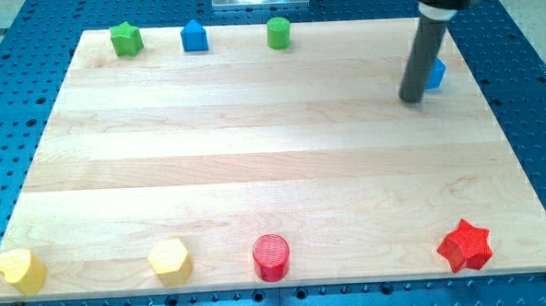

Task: Put the blue cube at the right of the green circle

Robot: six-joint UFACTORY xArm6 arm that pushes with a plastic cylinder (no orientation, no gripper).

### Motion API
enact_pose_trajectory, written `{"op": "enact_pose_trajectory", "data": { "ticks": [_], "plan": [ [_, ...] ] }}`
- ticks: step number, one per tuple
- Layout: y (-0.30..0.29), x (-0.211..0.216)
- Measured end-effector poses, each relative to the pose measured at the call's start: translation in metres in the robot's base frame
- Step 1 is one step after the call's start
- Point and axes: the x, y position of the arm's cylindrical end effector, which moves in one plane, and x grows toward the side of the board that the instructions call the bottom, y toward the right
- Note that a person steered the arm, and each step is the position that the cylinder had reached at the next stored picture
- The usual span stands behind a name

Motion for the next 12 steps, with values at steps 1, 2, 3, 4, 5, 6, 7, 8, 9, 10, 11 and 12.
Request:
{"op": "enact_pose_trajectory", "data": {
  "ticks": [1, 2, 3, 4, 5, 6, 7, 8, 9, 10, 11, 12],
  "plan": [
    [0.043, -0.013],
    [0.019, -0.036],
    [-0.016, -0.063],
    [-0.037, -0.087],
    [0.001, -0.065],
    [0.014, -0.090],
    [-0.019, -0.108],
    [-0.047, -0.118],
    [-0.057, -0.130],
    [-0.075, -0.129],
    [-0.076, -0.127],
    [-0.066, -0.097]
  ]
}}
